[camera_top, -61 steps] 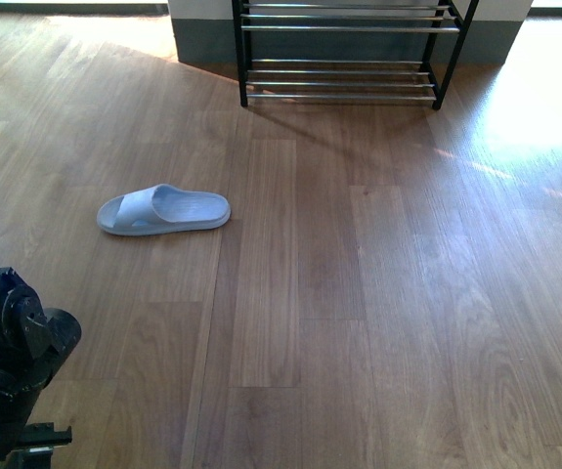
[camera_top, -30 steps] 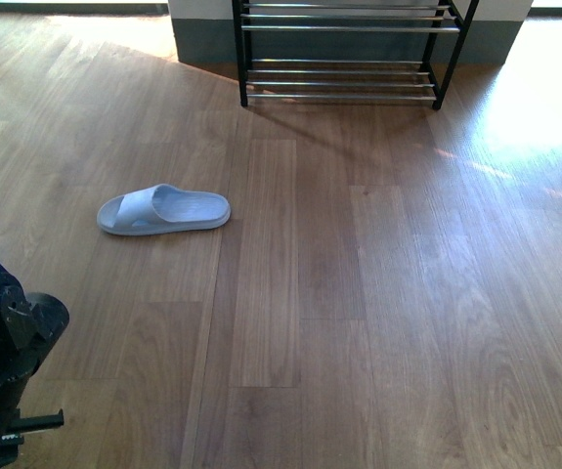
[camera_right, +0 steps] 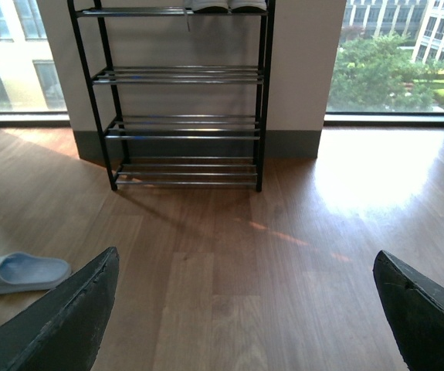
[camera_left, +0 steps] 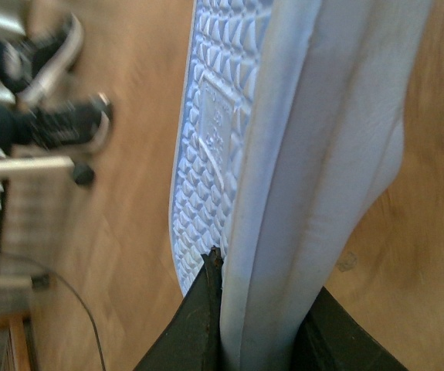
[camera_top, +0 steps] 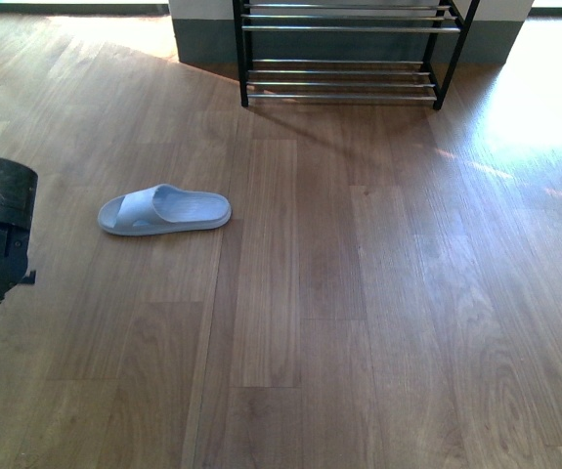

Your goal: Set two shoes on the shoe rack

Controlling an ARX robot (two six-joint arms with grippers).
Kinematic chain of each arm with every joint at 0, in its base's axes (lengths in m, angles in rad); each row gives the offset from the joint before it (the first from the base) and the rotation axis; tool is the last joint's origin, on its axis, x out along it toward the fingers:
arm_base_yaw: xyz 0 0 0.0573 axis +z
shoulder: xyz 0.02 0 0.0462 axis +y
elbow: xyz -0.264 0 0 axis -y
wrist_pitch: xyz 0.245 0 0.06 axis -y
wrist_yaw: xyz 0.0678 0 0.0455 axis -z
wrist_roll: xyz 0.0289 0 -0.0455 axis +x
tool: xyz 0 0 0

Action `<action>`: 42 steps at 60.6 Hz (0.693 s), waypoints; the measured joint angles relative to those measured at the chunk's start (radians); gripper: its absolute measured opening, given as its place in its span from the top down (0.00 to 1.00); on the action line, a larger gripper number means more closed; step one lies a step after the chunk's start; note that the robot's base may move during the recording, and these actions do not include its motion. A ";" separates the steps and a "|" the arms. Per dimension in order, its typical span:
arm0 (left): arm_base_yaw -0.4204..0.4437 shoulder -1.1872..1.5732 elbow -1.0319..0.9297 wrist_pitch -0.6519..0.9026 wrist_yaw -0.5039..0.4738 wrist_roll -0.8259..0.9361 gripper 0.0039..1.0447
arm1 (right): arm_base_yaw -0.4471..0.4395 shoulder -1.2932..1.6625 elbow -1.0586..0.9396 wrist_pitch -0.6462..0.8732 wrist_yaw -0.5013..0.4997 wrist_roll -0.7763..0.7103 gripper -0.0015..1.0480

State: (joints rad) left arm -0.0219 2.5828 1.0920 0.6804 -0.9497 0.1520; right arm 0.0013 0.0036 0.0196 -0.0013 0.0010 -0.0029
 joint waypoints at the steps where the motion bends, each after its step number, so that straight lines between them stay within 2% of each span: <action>1: -0.008 0.011 -0.006 0.114 0.017 0.102 0.88 | 0.000 0.000 0.000 0.000 0.000 0.000 0.09; 5: -0.037 0.044 -0.013 0.381 0.036 0.313 0.88 | 0.000 0.000 0.000 0.000 0.000 0.000 0.09; 8: -0.050 0.050 -0.018 0.489 0.036 0.426 0.88 | 0.000 0.000 0.000 0.000 -0.001 0.000 0.09; 12: -0.057 0.035 -0.018 0.481 0.027 0.478 0.88 | 0.000 0.000 0.000 0.000 -0.001 0.000 0.09; 16: -0.048 0.012 -0.016 0.377 0.031 0.450 0.88 | 0.000 0.000 0.000 0.000 0.000 0.000 0.09; 21: -0.027 -0.019 -0.010 0.163 0.096 0.313 0.88 | 0.000 0.000 0.000 0.000 0.000 0.000 0.09; 26: 0.004 -0.044 0.003 -0.075 0.236 0.080 0.88 | 0.000 0.000 0.000 0.000 -0.001 0.000 0.09; 28: 0.011 -0.045 0.003 -0.110 0.264 -0.005 0.88 | 0.000 0.000 0.000 0.000 0.000 0.000 0.09; 31: 0.017 -0.045 -0.008 -0.101 0.294 -0.124 0.88 | 0.000 0.000 0.000 0.000 0.000 0.000 0.09; 36: 0.024 -0.045 -0.035 -0.024 0.406 -0.309 0.88 | 0.000 0.000 0.000 0.000 -0.001 0.000 0.09; 41: 0.025 -0.054 -0.055 0.046 0.541 -0.488 0.88 | 0.000 0.000 0.000 0.000 0.000 0.000 0.09; 42: 0.026 -0.058 -0.057 0.047 0.600 -0.536 0.88 | 0.000 0.000 0.000 0.000 -0.001 0.000 0.09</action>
State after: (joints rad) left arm 0.0044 2.5248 1.0348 0.7273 -0.3492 -0.3836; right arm 0.0013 0.0036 0.0196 -0.0013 0.0002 -0.0029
